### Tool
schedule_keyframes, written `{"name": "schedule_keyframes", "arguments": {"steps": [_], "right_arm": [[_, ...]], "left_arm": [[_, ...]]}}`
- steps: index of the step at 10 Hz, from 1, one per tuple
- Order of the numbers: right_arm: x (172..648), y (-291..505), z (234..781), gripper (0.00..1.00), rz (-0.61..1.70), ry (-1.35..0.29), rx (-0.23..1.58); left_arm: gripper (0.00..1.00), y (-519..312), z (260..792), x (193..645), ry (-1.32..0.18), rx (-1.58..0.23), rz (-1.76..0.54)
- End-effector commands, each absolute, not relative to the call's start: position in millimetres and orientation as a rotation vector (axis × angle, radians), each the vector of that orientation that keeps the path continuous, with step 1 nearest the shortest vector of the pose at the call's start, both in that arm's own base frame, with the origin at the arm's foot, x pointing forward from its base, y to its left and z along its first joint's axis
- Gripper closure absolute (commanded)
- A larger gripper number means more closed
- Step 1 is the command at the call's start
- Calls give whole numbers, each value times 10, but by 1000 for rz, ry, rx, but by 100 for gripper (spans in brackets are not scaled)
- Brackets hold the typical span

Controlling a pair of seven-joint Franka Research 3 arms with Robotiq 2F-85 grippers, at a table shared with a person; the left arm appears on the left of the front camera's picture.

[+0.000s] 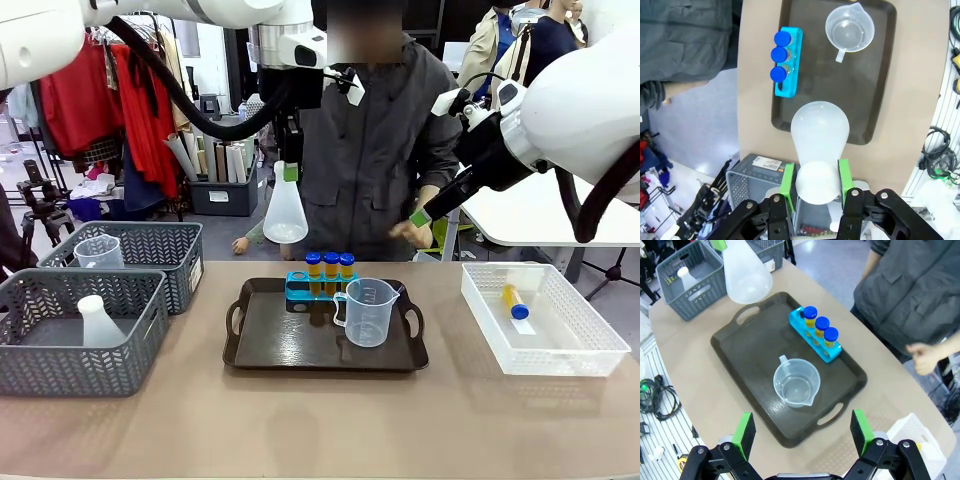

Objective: Prepare the laboratory tools.
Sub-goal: Pick up one Small flask and place it on the Handle tray.

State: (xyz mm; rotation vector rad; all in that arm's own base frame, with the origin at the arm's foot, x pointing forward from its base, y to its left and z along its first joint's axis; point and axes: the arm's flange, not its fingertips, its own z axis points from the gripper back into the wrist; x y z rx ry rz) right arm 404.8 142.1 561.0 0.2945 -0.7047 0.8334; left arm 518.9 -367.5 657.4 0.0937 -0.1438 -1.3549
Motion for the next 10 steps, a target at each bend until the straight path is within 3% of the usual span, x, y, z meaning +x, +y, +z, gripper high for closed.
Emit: {"name": "schedule_keyframes", "arguments": {"steps": [1,10], "right_arm": [[4043,1415,5621,0,836,-707,310],[4043,1415,5621,0,836,-707,310]], "left_arm": [[100,-3694,6571,5187,-141,93,-1358],[100,-3685,6463,5211,-121,96,-1394]]}}
